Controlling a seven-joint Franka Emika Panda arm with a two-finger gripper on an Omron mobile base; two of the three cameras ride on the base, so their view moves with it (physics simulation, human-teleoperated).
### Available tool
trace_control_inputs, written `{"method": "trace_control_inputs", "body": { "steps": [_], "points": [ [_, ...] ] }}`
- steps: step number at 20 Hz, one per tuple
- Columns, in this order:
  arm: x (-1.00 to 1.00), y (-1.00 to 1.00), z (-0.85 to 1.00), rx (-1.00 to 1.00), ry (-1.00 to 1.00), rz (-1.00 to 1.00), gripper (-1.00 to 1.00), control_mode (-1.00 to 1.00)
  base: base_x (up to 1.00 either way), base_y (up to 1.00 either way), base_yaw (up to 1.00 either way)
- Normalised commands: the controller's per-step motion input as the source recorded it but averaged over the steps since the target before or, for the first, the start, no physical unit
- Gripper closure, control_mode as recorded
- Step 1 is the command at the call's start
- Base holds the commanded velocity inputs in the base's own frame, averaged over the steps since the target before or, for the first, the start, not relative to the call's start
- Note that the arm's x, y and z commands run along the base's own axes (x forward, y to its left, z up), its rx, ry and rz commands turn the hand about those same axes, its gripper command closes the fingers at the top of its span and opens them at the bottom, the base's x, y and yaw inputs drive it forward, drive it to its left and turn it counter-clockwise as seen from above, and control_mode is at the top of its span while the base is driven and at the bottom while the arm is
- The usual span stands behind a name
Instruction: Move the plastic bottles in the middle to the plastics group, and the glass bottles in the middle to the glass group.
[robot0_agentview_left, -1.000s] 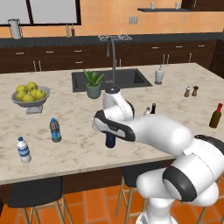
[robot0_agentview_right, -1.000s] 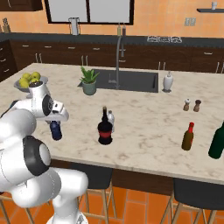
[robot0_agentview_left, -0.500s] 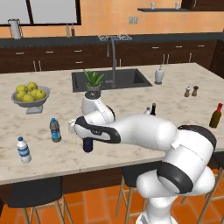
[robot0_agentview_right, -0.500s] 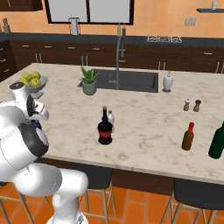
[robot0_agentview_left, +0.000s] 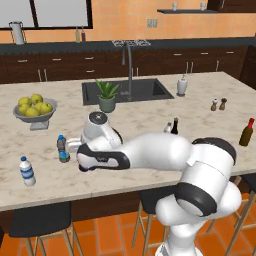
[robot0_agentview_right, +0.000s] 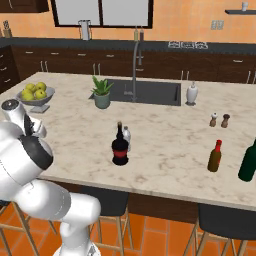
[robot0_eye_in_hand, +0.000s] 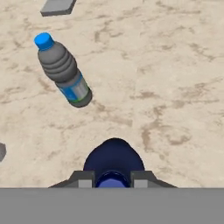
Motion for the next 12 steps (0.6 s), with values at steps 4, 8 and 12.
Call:
{"method": "trace_control_inputs", "body": {
  "steps": [4, 8, 12],
  "points": [
    [0.05, 0.23, -0.13, 0.19, 0.04, 0.00, 1.00, -1.00, 0.00, 0.00, 0.00],
    [0.18, 0.14, -0.34, 0.24, 0.20, 0.04, 1.00, -1.00, 0.00, 0.00, 0.00],
    [0.15, 0.20, -0.48, 0.06, 0.13, 0.05, 1.00, -1.00, 0.00, 0.00, 0.00]
  ]
}}
